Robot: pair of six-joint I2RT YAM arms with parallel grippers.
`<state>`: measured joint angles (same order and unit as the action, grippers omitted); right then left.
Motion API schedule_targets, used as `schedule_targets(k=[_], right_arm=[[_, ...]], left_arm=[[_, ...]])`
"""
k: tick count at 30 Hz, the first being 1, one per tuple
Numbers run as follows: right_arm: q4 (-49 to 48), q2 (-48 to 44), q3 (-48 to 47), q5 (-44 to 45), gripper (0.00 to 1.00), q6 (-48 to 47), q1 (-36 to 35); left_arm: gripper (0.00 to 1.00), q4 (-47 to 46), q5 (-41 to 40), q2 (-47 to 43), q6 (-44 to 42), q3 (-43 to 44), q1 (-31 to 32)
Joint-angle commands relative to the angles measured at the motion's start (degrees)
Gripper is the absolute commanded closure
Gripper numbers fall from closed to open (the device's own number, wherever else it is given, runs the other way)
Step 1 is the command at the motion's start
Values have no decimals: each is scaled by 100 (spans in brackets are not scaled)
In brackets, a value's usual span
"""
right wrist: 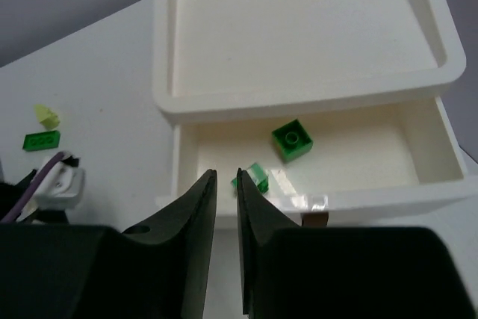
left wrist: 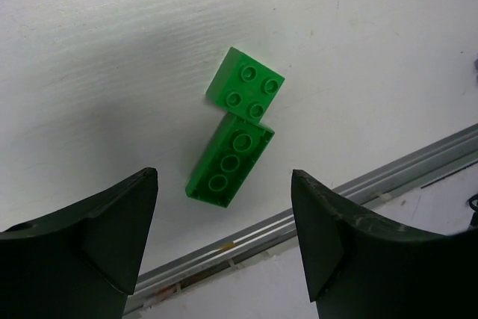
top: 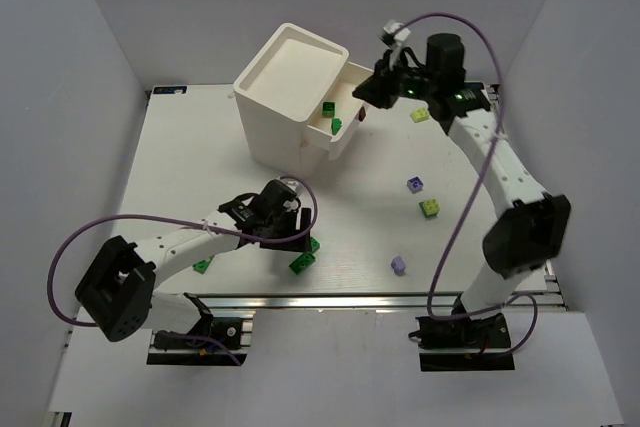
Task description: Sort the legos into containers by color
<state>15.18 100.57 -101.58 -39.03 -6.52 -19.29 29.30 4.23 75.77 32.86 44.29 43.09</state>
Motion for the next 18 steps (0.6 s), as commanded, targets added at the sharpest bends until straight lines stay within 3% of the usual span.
schedule_targets(k=[1, 2, 3, 6, 14, 18], right_arm=[[-761, -1205, 1073, -878, 78, -244, 285], [-884, -1398, 1349, -983, 75, -253, 311], [-998, -1731, 1578, -1019, 63, -270, 399], [-938, -2189, 2220, -1133, 47, -358, 470], [-605, -2885, 3082, -1098, 43, -517, 584], [-446, -3008, 3267, -1098, 43, -613, 637]], left_arm=[[19, -196, -212, 183, -78, 290, 111], [19, -231, -195, 254, -78, 334, 112], [18, -275, -177, 341, -96, 413, 173], [16, -337, -220, 684, -166, 658, 287], [16, 14, -844, 1633, -430, 1204, 446], [24, 102, -1082, 1783, -439, 1248, 507]])
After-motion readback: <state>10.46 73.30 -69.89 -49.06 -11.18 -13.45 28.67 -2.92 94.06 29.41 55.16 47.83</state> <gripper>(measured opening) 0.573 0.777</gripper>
